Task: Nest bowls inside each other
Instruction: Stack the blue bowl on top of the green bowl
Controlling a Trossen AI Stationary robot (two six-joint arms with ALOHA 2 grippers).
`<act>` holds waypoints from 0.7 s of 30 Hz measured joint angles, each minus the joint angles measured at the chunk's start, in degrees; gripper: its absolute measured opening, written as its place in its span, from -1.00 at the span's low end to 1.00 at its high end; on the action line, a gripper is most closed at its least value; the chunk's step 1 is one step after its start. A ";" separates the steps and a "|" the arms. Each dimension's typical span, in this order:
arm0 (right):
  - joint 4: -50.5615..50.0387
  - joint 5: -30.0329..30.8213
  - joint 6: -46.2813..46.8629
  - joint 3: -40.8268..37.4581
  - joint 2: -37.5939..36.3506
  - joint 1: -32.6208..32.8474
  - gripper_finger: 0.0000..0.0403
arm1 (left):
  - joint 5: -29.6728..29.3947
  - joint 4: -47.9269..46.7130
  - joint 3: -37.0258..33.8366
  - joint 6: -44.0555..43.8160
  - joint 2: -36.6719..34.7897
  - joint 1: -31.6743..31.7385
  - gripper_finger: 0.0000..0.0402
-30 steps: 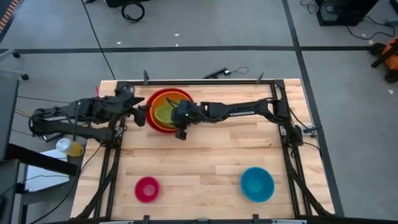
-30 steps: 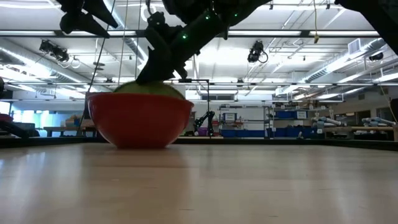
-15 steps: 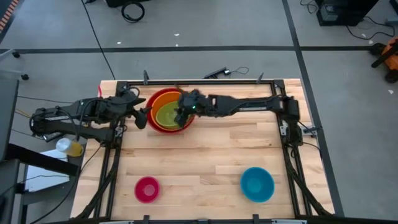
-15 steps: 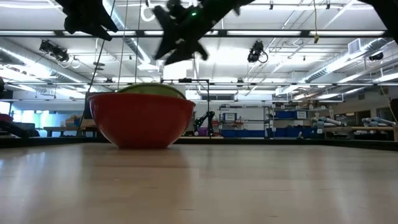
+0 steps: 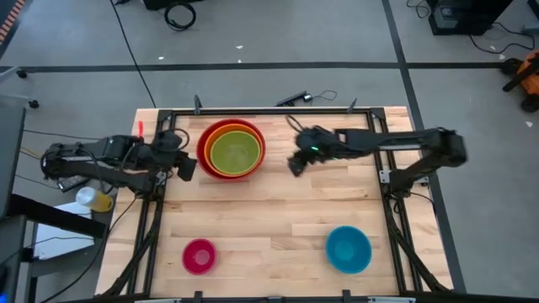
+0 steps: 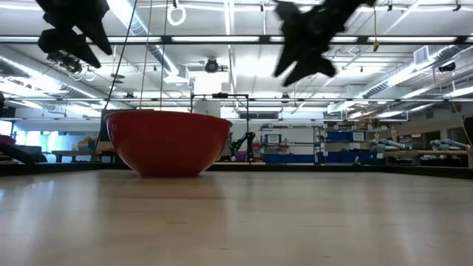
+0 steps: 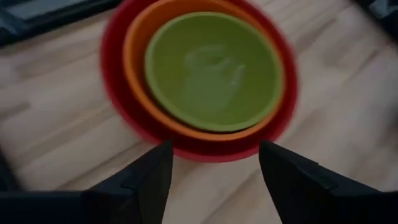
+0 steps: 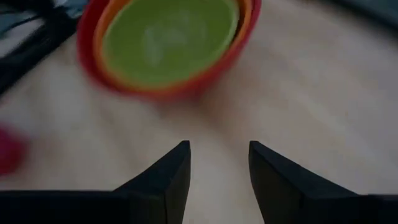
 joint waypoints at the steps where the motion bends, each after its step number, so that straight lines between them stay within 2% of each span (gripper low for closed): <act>1: -0.98 -2.18 2.61 -2.39 -2.73 0.56 -0.18 | -0.21 1.21 0.00 -1.06 0.49 -0.98 0.18; 3: -4.05 -6.16 6.52 -6.08 -7.03 2.26 -0.18 | -0.56 3.95 0.00 -2.85 1.56 -2.75 0.15; 6: -10.66 -8.83 8.71 -9.55 -11.44 7.24 -0.18 | -0.71 9.33 0.00 -4.85 5.10 -5.31 0.09; 11: -22.49 -10.82 6.55 -11.96 -13.00 20.67 -0.17 | -0.03 17.93 0.00 -6.42 13.29 -10.52 0.01; 16: -21.44 -12.67 7.89 -14.62 -12.15 32.96 -0.07 | 0.90 23.35 0.00 -11.49 20.86 -15.57 -0.01; 21: -19.27 -11.36 10.44 -18.80 -11.58 38.65 0.12 | 1.44 25.18 -0.02 -21.01 25.13 -20.19 -0.01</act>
